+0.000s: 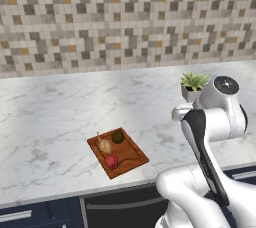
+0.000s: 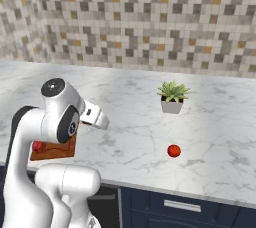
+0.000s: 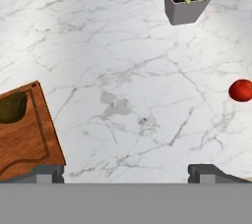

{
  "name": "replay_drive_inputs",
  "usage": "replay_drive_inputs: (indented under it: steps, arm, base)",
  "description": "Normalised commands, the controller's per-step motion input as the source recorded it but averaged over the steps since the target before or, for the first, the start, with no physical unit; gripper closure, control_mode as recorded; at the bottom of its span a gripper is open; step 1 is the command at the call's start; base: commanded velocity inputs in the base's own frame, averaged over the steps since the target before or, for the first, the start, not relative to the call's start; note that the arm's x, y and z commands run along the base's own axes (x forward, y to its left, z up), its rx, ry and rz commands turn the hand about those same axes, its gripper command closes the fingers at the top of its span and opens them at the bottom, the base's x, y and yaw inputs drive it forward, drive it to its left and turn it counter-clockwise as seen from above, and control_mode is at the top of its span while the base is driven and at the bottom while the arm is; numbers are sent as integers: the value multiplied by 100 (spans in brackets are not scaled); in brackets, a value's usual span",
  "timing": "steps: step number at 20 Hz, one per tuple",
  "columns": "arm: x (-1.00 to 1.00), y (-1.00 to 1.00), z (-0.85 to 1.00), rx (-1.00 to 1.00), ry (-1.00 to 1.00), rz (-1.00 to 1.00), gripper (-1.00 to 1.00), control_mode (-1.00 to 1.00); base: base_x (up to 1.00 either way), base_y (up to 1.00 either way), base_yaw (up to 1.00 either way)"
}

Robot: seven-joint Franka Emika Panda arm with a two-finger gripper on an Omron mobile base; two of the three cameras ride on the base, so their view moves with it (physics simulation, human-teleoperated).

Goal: Place the avocado, onion, tomato, and bell pepper on the cutting board.

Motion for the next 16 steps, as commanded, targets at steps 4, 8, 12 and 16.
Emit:
replay_drive_inputs:
  steps: [4, 8, 12, 16]
  arm:
    - [9, -68, 0, 0, 1, 0, -100, -100]
    - [22, -61, 0, 0, 4, 0, -100, -100]
    - [22, -60, 0, 0, 10, -1, -100, -100]
    - [22, -55, 0, 0, 12, 0, -100, -100]
  base:
    - [0, 0, 0]
    - [0, 0, 0]
    - [0, 0, 0]
    - [0, 0, 0]
